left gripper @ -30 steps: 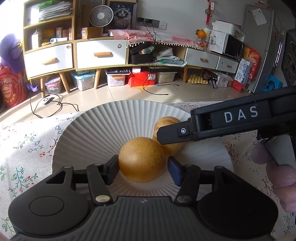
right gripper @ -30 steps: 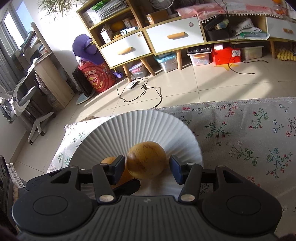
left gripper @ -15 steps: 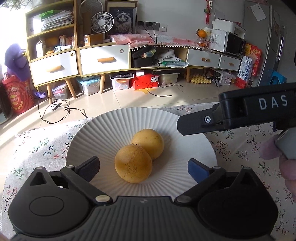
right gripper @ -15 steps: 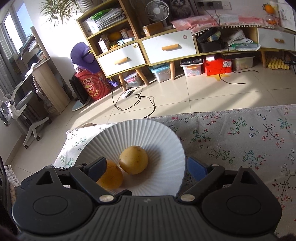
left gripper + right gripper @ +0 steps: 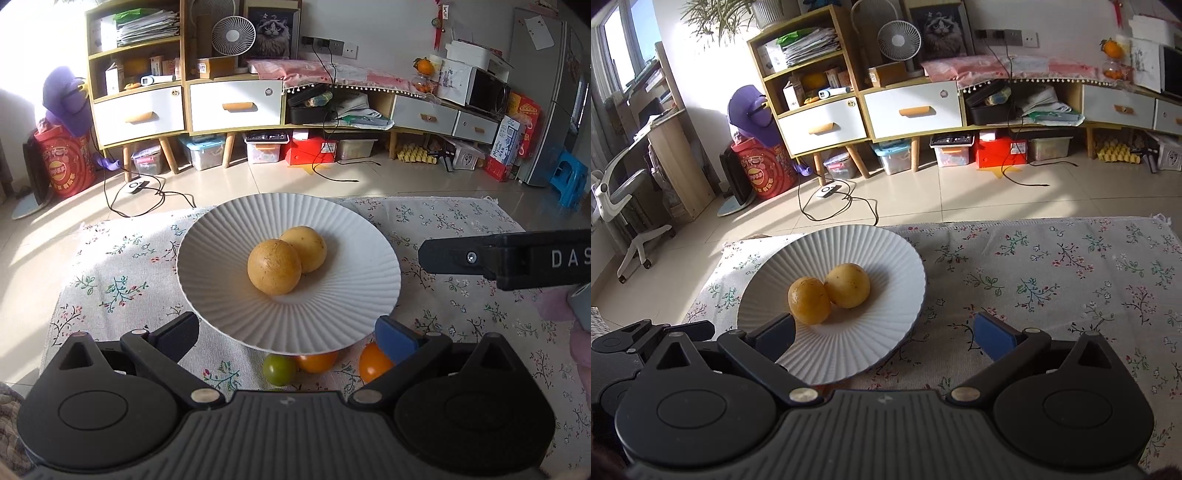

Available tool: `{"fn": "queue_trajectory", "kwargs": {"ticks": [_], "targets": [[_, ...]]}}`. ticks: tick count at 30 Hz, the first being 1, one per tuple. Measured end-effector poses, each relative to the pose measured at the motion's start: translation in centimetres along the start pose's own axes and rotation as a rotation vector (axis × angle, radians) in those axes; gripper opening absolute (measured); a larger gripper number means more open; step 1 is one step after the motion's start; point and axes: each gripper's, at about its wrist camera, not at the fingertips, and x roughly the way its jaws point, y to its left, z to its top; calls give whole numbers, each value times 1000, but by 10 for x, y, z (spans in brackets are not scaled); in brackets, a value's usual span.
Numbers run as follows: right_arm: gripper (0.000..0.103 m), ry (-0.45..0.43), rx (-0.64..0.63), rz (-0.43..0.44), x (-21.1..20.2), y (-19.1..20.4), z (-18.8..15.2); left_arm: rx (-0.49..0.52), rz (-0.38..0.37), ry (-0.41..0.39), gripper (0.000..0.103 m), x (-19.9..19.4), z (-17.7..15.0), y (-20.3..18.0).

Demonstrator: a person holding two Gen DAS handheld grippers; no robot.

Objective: Organize fruits
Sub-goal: 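Move both grippers back toward the mandarins beside the plate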

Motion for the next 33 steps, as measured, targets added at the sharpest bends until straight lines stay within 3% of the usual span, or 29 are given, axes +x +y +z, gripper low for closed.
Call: {"fn": "queue_trajectory", "kwargs": {"ticks": [6, 12, 25, 33], "targets": [[103, -13, -83, -27, -10, 8, -15, -25, 42, 37, 93, -14, -17, 2], [103, -19, -121, 11, -16, 6, -36, -41, 22, 15, 93, -23, -34, 8], [103, 16, -89, 86, -25, -5, -65, 8, 21, 32, 93, -32, -76, 2], [103, 31, -189, 91, -29, 2, -87, 77, -11, 31, 93, -42, -86, -7]]}}
